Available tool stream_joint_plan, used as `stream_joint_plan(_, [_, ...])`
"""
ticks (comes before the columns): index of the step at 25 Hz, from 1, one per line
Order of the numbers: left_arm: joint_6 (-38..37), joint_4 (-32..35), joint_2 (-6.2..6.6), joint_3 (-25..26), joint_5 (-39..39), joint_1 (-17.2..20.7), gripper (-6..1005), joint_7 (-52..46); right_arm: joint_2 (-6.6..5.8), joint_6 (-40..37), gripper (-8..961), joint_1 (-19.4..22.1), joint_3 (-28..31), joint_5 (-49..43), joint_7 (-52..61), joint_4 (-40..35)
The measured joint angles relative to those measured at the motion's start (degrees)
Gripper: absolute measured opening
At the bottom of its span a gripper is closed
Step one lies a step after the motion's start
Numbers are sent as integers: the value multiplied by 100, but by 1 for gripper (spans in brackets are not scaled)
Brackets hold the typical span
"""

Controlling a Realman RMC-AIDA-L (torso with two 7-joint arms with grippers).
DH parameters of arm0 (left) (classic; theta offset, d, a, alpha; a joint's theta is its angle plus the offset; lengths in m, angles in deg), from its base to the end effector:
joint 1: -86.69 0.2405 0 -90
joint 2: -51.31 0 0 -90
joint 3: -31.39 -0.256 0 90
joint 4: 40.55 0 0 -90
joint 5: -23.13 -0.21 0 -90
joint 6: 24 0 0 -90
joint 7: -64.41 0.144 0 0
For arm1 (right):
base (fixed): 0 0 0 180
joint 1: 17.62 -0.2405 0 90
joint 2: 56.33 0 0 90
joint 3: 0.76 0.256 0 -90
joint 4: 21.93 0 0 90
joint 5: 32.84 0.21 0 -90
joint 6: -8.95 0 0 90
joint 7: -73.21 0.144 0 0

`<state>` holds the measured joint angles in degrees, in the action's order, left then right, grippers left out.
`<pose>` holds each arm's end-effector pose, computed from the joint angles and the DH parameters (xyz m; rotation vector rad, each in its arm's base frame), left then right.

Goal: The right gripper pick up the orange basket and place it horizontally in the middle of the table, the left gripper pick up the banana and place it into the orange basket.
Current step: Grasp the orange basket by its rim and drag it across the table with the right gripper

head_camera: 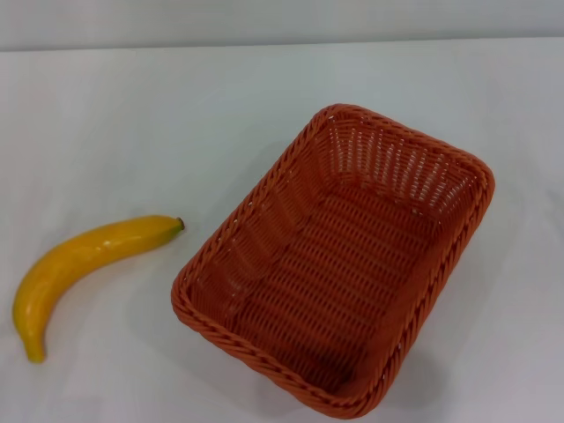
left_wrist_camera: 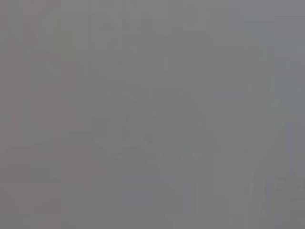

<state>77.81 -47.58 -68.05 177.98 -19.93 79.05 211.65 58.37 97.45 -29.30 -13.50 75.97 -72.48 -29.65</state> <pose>-0.3699 0.1997 0.0776 -1.2508 -0.4158 -1.0626 0.3980 0.2348 0.0865 -1.4282 0.5440 0.8706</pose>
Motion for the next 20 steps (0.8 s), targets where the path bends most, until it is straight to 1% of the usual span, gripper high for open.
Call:
stream_joint_plan(6, [-10, 0, 1, 3, 31, 0, 744, -2, 0, 28, 839, 15, -19, -11, 26, -96])
stream_joint_plan(11, [-15, 0, 9, 1, 10, -20, 744, -22, -3, 59, 839, 60, -178, -67, 467, -513])
stream_joint_plan(15, [-27, 0, 10, 0, 5, -38, 744, -28, -10, 33, 838, 146, -617, -115, 1240, -1220])
stream_joint_plan(17, [-32, 0, 10, 0, 3, -40, 744, -31, -16, 18, 838, 185, -812, -268, 1861, -1769])
stream_joint_plan(20, [-35, 0, 9, 0, 2, -42, 744, -38, -18, 17, 838, 178, -871, -790, 2928, -2684])
